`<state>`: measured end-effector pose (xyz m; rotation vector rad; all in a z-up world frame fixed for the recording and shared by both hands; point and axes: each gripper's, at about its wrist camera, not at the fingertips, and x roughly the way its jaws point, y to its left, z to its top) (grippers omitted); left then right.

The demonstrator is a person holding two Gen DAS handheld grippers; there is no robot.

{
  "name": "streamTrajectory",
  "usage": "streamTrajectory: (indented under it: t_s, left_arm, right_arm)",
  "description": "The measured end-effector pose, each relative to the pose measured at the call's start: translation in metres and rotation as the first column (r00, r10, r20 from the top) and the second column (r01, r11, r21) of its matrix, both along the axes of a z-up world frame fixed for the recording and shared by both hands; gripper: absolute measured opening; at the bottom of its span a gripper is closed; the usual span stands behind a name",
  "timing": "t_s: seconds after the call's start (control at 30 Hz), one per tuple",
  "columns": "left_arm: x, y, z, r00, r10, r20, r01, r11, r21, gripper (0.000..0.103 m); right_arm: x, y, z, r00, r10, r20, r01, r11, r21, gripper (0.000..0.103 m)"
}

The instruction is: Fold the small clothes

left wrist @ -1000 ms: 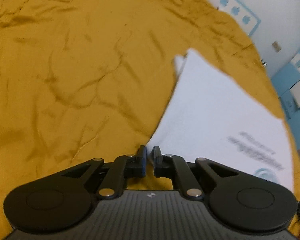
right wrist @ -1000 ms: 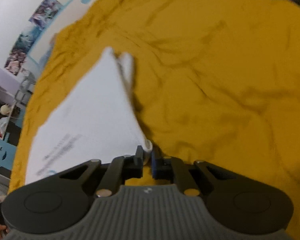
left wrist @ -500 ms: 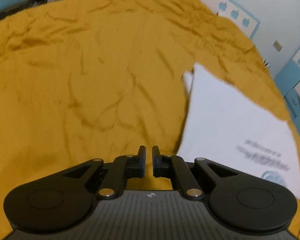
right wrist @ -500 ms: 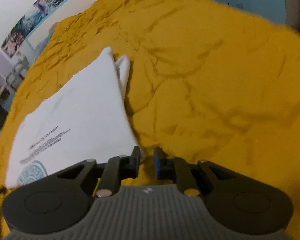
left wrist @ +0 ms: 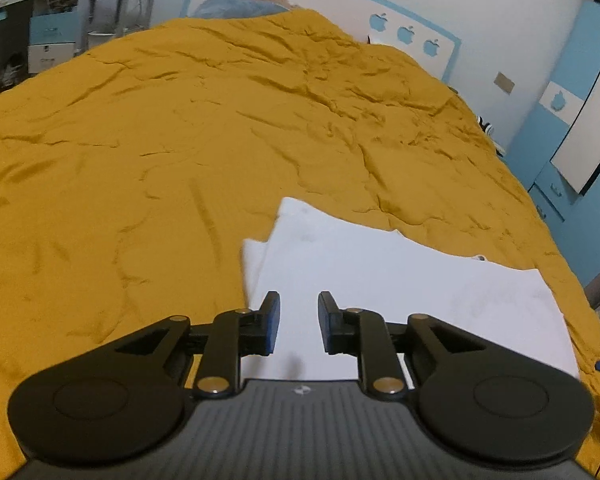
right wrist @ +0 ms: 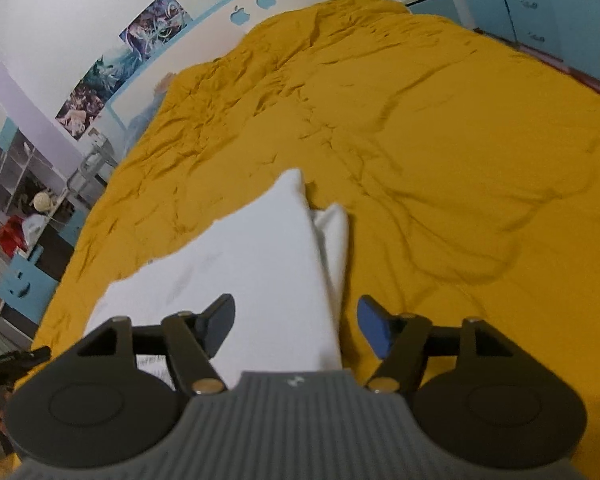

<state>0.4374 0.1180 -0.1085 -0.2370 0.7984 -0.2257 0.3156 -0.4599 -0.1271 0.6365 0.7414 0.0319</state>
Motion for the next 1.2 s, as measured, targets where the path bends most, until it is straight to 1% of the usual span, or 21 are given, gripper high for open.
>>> streamTrajectory:
  t_s: [0.13,0.27,0.43,0.5,0.6,0.63,0.67,0.73,0.77,0.83,1.0,1.13,1.2]
  left_arm:
    - [0.02,-0.009,-0.018,0.999,-0.014,-0.031,0.015,0.999,0.03,0.023]
    - [0.036,-0.018,-0.034,0.998,-0.022,-0.065,0.028,0.996,0.089,0.023]
    - [0.046,-0.021,-0.052,0.996,-0.027,-0.087,0.036,0.994,0.103,0.023]
    - [0.047,-0.021,-0.055,0.996,-0.027,-0.086,0.036,0.994,0.1,0.023]
    - [0.048,-0.02,-0.056,0.996,-0.031,-0.083,0.039,0.995,0.096,0.023]
    - [0.047,-0.019,-0.056,0.996,-0.032,-0.082,0.04,0.995,0.094,0.023]
    - [0.046,-0.018,-0.056,0.996,-0.033,-0.081,0.041,0.995,0.09,0.023]
    - [0.045,-0.016,-0.055,0.996,-0.033,-0.08,0.04,0.996,0.085,0.023]
    - [0.043,-0.014,-0.054,0.996,-0.033,-0.078,0.04,0.996,0.08,0.023]
    - [0.041,-0.012,-0.052,0.997,-0.032,-0.075,0.037,0.997,0.072,0.023]
    - [0.034,-0.007,-0.042,0.998,-0.033,-0.053,0.037,0.997,0.067,0.023]
    - [0.027,0.002,-0.033,0.998,-0.04,-0.04,0.042,0.997,0.06,0.023]
    - [0.023,0.007,-0.027,0.999,-0.045,-0.03,0.047,0.997,0.064,0.023]
  right_arm:
    - [0.04,-0.006,-0.021,1.0,-0.003,-0.029,0.003,1.0,0.004,0.065]
    - [0.073,-0.008,-0.044,0.997,0.004,-0.077,-0.006,1.0,-0.024,0.064]
    - [0.1,-0.015,-0.062,0.998,0.012,-0.063,-0.011,1.0,0.009,0.062]
    - [0.107,-0.018,-0.07,0.998,0.005,-0.059,-0.003,0.999,0.036,0.056]
    - [0.113,-0.02,-0.076,0.999,0.014,-0.039,-0.011,0.997,0.073,0.036]
    - [0.114,-0.019,-0.076,0.999,0.02,-0.033,-0.017,0.996,0.086,0.026]
    - [0.114,-0.018,-0.074,0.999,0.024,-0.026,-0.021,0.996,0.087,0.019]
    - [0.114,-0.014,-0.066,0.999,0.034,-0.007,-0.034,0.997,0.075,0.01]
    - [0.114,-0.009,-0.059,0.999,0.036,-0.004,-0.036,0.998,0.058,0.009]
    - [0.115,-0.001,-0.045,0.999,0.045,-0.003,-0.045,0.999,0.023,0.008]
    - [0.123,0.031,0.011,0.996,0.08,-0.03,-0.082,0.995,-0.058,0.006]
    - [0.133,0.073,0.057,0.99,0.134,-0.042,-0.138,0.987,-0.085,0.006]
    - [0.143,0.1,0.078,0.985,0.166,-0.053,-0.17,0.982,-0.08,0.006]
